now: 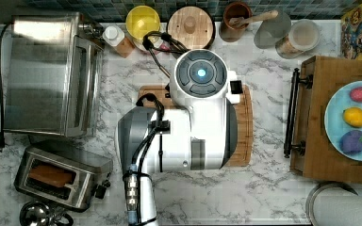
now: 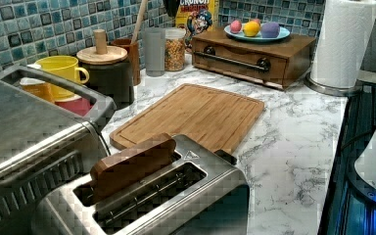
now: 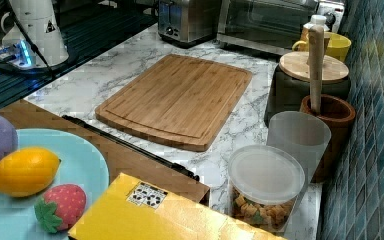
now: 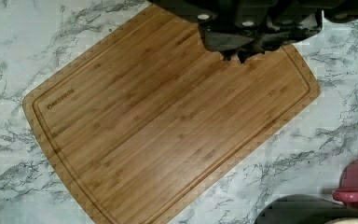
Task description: Turn on the toaster.
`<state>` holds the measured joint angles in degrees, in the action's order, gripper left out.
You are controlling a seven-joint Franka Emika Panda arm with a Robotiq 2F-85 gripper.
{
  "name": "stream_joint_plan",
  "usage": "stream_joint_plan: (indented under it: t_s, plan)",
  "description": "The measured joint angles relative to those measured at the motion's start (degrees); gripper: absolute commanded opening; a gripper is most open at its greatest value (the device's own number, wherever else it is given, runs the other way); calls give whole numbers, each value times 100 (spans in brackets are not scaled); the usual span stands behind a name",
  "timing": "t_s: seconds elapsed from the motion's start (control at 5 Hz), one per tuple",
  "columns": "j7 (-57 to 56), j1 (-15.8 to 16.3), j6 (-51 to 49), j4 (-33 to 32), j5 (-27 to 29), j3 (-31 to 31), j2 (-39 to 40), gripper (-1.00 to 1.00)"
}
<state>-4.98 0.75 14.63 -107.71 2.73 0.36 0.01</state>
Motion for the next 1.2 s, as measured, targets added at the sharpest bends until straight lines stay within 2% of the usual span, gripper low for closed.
stream_joint_plan:
  t_s: [0.6,1.0,1.2]
  plan:
    - [-59,0,280,-196,48,-56,-39,-100]
    - [-350,131,562,-901,66,11,-273,-100]
    - [-518,189,601,-1315,395,232,-461,-100]
